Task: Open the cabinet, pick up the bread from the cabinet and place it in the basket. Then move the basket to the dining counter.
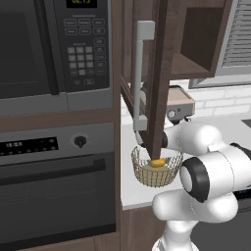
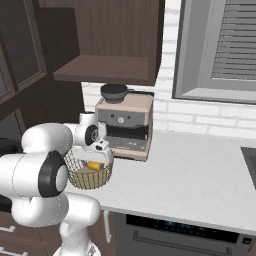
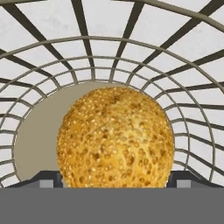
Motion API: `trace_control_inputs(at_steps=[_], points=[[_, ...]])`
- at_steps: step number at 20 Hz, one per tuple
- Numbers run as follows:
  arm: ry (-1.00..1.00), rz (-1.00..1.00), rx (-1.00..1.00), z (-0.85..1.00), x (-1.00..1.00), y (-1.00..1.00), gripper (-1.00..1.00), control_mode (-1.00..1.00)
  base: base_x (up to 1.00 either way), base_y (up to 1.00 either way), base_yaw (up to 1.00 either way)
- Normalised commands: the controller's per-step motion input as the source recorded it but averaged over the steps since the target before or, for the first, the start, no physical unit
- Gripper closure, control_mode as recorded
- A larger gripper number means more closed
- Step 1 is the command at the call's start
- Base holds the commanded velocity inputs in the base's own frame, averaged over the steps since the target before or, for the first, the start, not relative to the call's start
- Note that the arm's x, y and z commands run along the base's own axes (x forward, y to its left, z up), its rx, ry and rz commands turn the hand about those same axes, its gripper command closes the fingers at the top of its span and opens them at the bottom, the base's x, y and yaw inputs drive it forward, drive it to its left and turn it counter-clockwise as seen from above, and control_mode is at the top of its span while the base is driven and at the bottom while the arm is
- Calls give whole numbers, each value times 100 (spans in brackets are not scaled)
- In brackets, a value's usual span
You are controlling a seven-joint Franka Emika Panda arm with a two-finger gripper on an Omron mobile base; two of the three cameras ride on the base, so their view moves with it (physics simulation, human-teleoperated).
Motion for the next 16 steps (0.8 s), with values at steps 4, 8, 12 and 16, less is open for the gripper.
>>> trace_control_inputs(at_steps=[4, 8, 12, 16], points=[[0, 0, 0, 0, 0, 0, -100, -100, 0, 0, 0], [0, 0, 0, 0, 0, 0, -100, -100, 0, 0, 0], [-1, 0, 0, 0, 0, 0, -100, -100, 0, 0, 0], [-13, 0, 0, 27, -21, 0, -100, -100, 0, 0, 0]])
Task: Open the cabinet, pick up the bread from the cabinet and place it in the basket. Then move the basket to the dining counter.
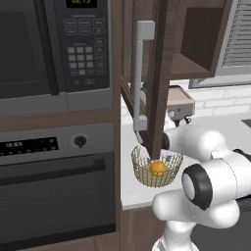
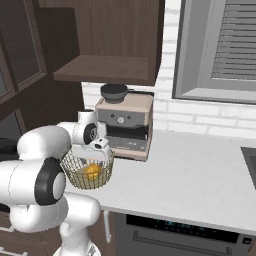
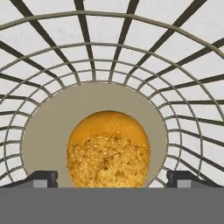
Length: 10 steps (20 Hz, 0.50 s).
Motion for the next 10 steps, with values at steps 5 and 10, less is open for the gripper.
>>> trace_control_inputs(at_steps=[5, 10], points=[[-17, -3, 0, 44, -30, 2, -100, -100, 0, 0, 0], [-7, -12, 2, 7, -38, -26, -100, -100, 0, 0, 0]])
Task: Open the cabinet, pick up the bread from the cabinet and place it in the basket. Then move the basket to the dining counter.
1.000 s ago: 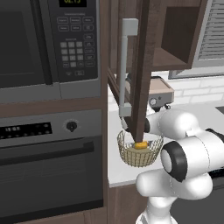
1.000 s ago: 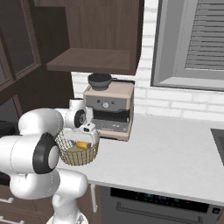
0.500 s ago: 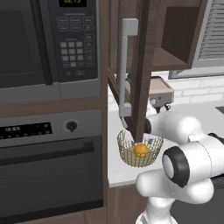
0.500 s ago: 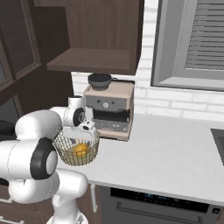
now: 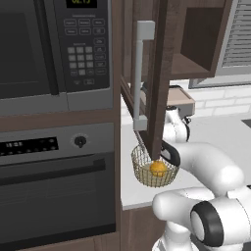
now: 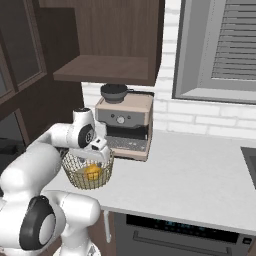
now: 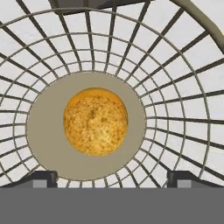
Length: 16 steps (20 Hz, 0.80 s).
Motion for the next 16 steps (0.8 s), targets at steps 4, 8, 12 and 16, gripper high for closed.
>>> trace_control_inputs(at_steps=[4, 8, 12, 16], points=[[-5, -15, 4, 4, -16, -31, -100, -100, 0, 0, 0], [-1, -16, 5, 9, -4, -29, -100, -100, 0, 0, 0], [0, -12, 2, 0, 0, -19, -100, -100, 0, 0, 0], [-8, -4, 0, 10, -6, -4, -100, -100, 0, 0, 0]])
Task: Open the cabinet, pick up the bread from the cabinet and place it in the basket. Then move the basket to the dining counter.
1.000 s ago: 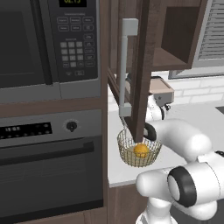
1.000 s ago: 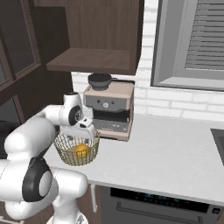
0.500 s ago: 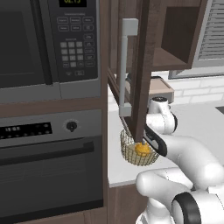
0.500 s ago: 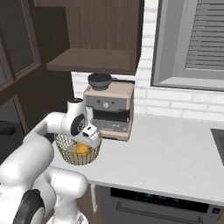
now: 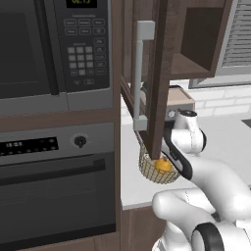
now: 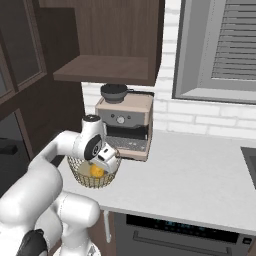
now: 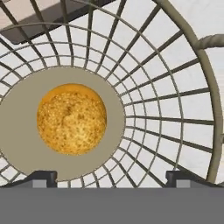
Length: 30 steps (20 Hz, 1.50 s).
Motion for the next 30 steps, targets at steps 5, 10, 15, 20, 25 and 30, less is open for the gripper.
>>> trace_control_inputs(at_steps=[5, 10, 15, 20, 25, 30], points=[[-15, -8, 0, 60, -18, 0, -100, -100, 0, 0, 0], [-9, -13, 0, 36, -21, 0, -100, -100, 0, 0, 0], [-1, -25, 0, 8, -52, 0, -100, -100, 0, 0, 0], [0, -28, 0, 0, -27, 0, -100, -100, 0, 0, 0], [0, -10, 4, -6, 17, 0, -100, -100, 0, 0, 0], [2, -1, 9, -8, 31, 0, -100, -100, 0, 0, 0]])
